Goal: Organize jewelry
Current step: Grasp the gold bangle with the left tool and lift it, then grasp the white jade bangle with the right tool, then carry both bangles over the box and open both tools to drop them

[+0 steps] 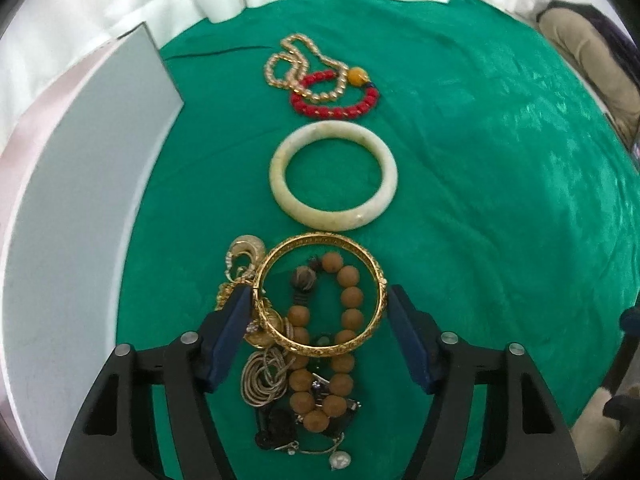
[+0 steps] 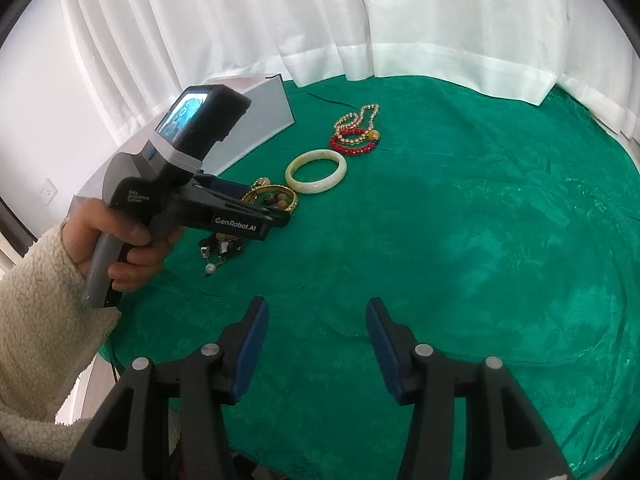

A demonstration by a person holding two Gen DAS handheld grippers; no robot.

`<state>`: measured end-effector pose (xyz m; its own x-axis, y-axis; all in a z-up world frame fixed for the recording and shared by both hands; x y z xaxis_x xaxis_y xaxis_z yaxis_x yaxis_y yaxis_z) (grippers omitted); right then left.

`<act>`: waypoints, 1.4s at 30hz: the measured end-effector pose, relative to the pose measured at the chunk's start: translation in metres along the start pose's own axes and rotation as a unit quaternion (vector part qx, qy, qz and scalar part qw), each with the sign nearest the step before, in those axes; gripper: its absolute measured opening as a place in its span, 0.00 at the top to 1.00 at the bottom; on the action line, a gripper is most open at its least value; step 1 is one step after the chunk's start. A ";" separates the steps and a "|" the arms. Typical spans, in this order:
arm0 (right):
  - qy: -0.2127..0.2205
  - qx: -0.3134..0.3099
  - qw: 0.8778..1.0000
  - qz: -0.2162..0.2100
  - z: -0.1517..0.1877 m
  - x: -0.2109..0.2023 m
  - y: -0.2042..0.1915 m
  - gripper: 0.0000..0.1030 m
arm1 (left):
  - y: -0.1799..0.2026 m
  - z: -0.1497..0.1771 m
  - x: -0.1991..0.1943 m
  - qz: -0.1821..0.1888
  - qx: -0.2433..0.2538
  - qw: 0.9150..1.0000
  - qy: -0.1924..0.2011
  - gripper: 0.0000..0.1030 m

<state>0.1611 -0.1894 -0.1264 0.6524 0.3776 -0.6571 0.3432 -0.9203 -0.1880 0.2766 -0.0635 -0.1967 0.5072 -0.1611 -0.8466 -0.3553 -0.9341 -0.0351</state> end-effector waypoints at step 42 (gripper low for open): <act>-0.132 -0.035 0.989 0.051 -0.118 0.187 -0.012 0.20 | -0.087 -0.004 -0.072 -0.032 -0.141 0.986 0.077 0.32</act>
<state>0.3583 -0.0957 -0.1611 0.4909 0.2339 -0.8392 0.3366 -0.9394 -0.0650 0.2741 0.0279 -0.1305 0.6426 -0.1247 -0.7560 -0.0965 -0.9920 0.0816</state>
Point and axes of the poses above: each gripper's, at about its wrist camera, not at the fingertips, and x roughly the way its jaws point, y to its right, z to its underside, the point moved 7 cm from there along x, roughly the way its jaws point, and after that the axes turned 10 degrees about y, right-handed, at the moved point
